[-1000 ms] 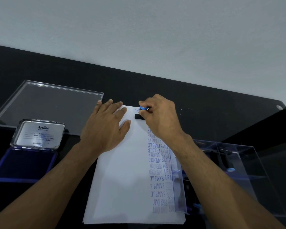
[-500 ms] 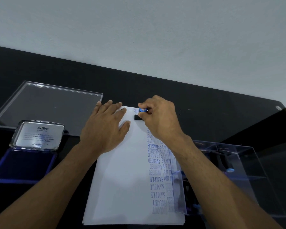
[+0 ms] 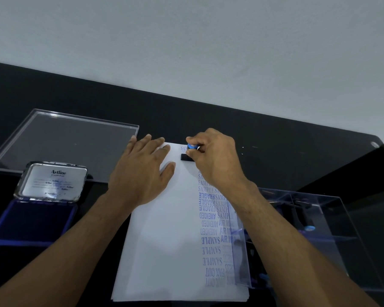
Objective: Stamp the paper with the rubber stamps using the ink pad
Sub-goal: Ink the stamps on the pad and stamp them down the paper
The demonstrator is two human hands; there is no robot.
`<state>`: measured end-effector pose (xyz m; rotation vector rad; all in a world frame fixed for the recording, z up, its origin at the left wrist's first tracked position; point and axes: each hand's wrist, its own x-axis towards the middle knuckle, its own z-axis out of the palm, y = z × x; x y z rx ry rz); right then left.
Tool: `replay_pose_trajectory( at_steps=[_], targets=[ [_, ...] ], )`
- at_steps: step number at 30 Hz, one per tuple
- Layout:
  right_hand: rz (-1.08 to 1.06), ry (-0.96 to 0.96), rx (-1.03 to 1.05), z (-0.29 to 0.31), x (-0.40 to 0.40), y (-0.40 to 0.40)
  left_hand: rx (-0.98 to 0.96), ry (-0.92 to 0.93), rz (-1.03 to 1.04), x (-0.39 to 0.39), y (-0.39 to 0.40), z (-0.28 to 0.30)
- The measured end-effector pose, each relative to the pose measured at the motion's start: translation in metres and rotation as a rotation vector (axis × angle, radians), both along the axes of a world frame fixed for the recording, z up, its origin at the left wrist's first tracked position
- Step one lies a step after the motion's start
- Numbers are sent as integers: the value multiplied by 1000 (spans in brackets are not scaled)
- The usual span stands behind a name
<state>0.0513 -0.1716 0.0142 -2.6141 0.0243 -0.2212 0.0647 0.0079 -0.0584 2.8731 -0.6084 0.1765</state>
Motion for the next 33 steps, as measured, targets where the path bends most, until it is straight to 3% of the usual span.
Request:
replay_pose_trajectory(
  at_steps=[12, 14, 17, 22, 33],
  targets=[
    [-11, -2, 70, -1, 0, 0, -1, 5, 6, 1, 0, -1],
    [-47, -39, 152, 1, -2, -6, -5, 0, 3, 0, 0, 0],
    [-231, -129, 463, 9, -7, -22, -9, -4, 5, -2, 1, 1],
    [-469, -59, 798, 17, -14, -37, -21, -4, 5, -2, 0, 2],
    [-511, -12, 882, 16, -15, -36, -48, -5, 3, -3, 0, 2]
  ],
)
